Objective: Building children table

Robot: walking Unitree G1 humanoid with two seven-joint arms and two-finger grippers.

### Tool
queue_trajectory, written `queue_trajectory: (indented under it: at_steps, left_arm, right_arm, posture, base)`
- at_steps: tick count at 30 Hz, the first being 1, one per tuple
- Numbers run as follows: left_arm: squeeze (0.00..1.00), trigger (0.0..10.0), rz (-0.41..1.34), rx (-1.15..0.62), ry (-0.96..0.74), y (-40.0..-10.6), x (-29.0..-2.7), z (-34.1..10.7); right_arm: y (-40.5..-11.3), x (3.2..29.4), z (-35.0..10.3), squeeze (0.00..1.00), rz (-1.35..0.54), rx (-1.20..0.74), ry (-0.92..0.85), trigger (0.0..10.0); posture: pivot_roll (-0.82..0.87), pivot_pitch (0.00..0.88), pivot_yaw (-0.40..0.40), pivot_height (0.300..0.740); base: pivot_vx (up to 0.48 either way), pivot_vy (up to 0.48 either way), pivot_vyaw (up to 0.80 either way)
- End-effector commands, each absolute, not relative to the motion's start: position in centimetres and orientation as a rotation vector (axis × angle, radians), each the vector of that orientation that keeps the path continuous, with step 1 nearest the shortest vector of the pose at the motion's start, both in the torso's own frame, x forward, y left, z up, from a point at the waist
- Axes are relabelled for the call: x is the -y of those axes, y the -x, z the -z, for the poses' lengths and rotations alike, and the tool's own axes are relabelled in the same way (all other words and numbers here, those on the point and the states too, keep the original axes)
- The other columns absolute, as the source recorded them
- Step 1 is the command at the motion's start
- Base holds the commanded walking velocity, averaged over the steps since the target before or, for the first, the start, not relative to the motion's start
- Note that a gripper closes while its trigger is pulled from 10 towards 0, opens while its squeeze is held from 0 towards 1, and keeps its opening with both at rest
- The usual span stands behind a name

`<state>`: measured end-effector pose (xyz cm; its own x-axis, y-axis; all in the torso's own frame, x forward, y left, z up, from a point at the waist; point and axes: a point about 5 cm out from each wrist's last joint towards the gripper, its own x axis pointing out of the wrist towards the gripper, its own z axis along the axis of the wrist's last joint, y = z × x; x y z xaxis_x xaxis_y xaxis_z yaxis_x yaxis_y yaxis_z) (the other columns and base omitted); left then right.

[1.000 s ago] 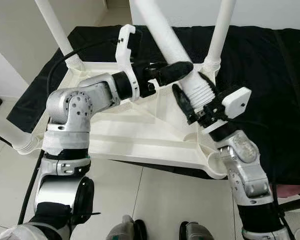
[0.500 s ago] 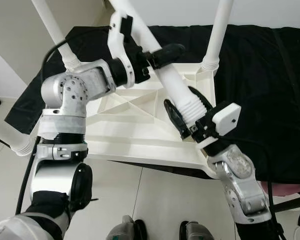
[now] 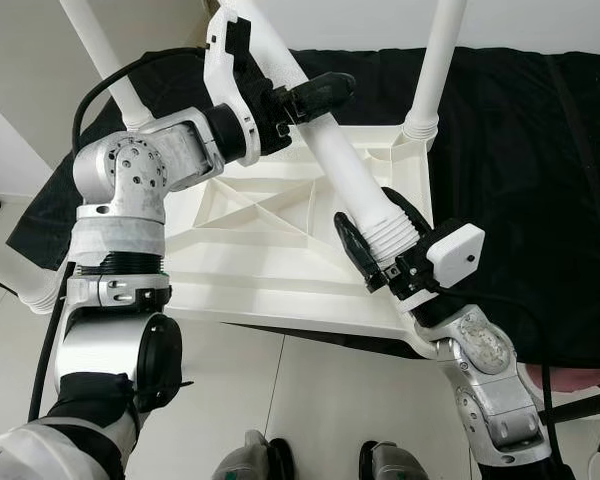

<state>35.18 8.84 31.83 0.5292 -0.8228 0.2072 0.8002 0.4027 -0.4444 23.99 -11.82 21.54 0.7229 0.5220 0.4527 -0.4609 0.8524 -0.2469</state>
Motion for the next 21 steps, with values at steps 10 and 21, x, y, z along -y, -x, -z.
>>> queue_trajectory:
  at_steps: [10,21]
  left_arm:
    - [0.0,0.0,1.054,-0.057,0.572,-35.13,-9.04,-32.45]
    - [0.0,0.0,1.051,-0.055,0.616,-35.24,-9.39,-32.78]
  right_arm:
    - [-23.7,11.4,-21.78,0.0,-0.559,0.55,0.136,10.0]
    - [-23.86,11.38,-21.77,0.0,-0.557,0.551,0.13,10.0]
  posture:
    - [-0.1,0.154,0.165,0.74]
    - [-0.09,0.156,0.158,0.74]
  base:
    - [0.0,0.0,0.0]
    - [0.0,0.0,0.0]
